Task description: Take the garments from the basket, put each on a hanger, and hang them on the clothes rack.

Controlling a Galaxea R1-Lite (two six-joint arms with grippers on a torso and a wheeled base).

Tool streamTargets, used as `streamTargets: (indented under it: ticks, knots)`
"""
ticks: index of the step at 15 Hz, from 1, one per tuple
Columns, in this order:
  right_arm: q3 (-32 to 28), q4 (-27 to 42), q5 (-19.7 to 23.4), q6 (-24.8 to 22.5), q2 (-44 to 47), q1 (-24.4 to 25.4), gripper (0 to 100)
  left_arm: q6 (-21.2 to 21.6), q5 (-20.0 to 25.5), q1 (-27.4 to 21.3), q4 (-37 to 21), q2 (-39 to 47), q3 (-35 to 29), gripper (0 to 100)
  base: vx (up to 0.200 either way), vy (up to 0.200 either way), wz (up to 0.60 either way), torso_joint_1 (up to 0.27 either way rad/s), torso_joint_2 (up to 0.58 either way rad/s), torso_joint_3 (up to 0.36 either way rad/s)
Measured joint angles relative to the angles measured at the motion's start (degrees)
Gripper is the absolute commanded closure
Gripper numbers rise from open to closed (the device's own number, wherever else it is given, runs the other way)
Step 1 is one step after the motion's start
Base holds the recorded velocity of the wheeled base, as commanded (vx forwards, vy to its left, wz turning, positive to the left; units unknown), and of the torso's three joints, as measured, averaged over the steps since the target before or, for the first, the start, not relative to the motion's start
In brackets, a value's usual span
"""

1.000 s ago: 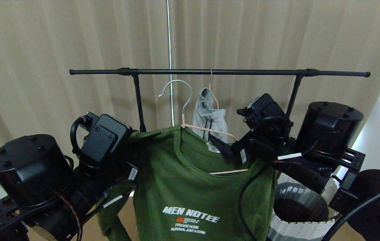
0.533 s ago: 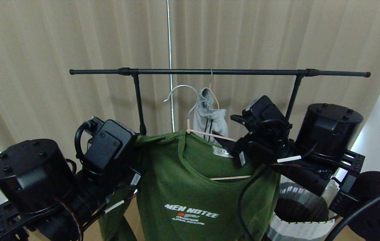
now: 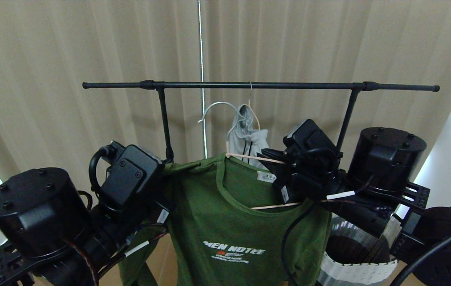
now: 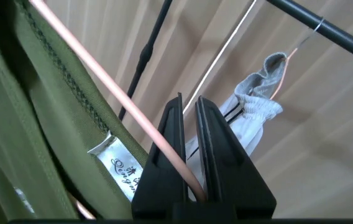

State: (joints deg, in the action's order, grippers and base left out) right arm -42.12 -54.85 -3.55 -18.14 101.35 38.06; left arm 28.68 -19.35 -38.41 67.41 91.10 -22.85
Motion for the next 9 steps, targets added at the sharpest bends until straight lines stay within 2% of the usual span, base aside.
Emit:
streamTargets:
  ticks: [4,7,9]
  knots:
    - [1.30,-0.24,-0.55,0.13,-1.55,-0.79,100,-0.28,-0.30,-0.09,-0.04,-1.24,1.63,0,0.000,0.000,0.00,0.000,0.00,0.000]
    - [3.93,-0.17,-0.33,0.18,-4.46,-3.52,100,-0.41,5.89,0.29,-0.22,-5.22,5.96,0,0.000,0.000,0.00,0.000,0.00,0.000]
    - [5.35,-0.24,-0.24,0.29,-6.70,-5.12,100,-0.63,7.67,1.49,-0.24,-7.83,9.70,0,0.000,0.000,0.00,0.000,0.00,0.000]
